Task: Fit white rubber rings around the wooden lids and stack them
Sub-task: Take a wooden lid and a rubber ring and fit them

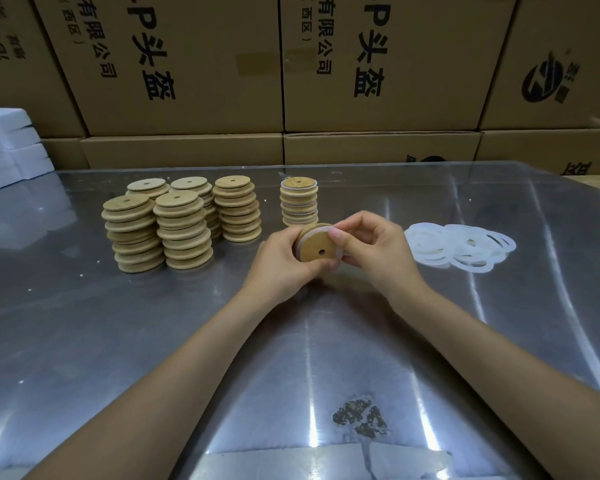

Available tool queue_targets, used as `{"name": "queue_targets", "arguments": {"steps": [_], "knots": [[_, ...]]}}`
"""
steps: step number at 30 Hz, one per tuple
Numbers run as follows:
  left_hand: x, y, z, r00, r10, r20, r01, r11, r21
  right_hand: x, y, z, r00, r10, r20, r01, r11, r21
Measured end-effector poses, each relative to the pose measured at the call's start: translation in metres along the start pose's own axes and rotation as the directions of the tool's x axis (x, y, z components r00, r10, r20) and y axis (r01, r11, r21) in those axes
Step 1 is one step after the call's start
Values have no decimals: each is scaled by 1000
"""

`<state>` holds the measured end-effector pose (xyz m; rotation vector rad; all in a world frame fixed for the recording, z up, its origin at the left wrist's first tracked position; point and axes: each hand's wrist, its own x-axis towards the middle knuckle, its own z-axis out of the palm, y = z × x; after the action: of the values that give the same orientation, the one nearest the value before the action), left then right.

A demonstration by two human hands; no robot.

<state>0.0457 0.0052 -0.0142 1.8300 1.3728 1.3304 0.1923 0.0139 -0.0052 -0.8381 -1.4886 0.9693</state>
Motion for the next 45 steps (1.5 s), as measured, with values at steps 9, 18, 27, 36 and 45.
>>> {"name": "queue_targets", "arguments": {"steps": [9,18,27,36,45], "knots": [[-2,6,-3,994,-91,63,107,932,-345,3,-2,-1,994,107,28,-110,985,135],[-1,3,3,996,-84,10,84,962,-260,0,1,2,1000,8,29,-10,999,48],[-3,7,-1,993,-82,83,109,906,-409,2,-2,-2,984,167,66,-178,957,228],[-2,5,1,991,-135,17,125,854,-505,1,-1,-4,991,129,24,-131,989,72],[0,3,-4,984,-139,114,178,844,-507,5,1,-5,983,181,2,-181,981,72]]}}
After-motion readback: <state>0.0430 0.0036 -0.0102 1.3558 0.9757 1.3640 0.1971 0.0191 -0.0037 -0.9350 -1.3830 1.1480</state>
